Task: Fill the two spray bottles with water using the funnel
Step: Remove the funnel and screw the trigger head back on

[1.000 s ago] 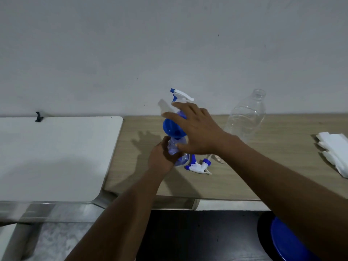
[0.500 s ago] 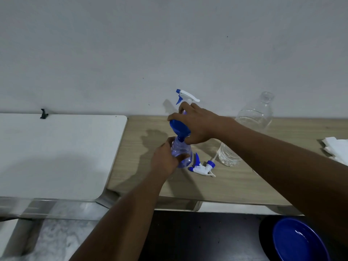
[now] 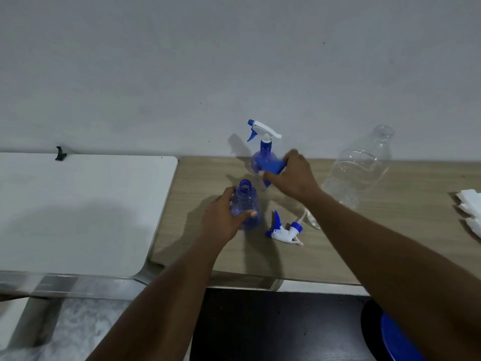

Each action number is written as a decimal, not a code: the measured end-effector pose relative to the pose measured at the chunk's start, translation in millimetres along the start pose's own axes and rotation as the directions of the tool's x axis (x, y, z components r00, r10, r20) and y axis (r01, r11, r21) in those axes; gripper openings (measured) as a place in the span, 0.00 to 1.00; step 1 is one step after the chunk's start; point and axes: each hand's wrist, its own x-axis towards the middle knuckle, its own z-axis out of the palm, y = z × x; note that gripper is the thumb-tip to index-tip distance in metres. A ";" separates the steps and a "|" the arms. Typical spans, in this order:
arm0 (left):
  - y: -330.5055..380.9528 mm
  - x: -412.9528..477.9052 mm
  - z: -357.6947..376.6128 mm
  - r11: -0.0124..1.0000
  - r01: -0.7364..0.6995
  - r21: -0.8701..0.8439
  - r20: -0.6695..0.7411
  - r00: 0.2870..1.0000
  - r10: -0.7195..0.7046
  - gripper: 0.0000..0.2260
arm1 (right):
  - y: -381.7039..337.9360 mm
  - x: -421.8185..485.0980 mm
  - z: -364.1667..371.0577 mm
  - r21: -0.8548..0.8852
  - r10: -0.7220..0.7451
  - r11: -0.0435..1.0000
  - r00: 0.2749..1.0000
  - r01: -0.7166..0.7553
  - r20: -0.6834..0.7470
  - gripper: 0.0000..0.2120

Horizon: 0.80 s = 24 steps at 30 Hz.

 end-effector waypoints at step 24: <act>-13.5 1.6 7.1 0.997 -0.045 -0.071 -0.014 0.999 0.044 0.29 | 113.1 -93.6 53.2 -0.509 -0.204 0.803 0.945 0.310 0.254 0.25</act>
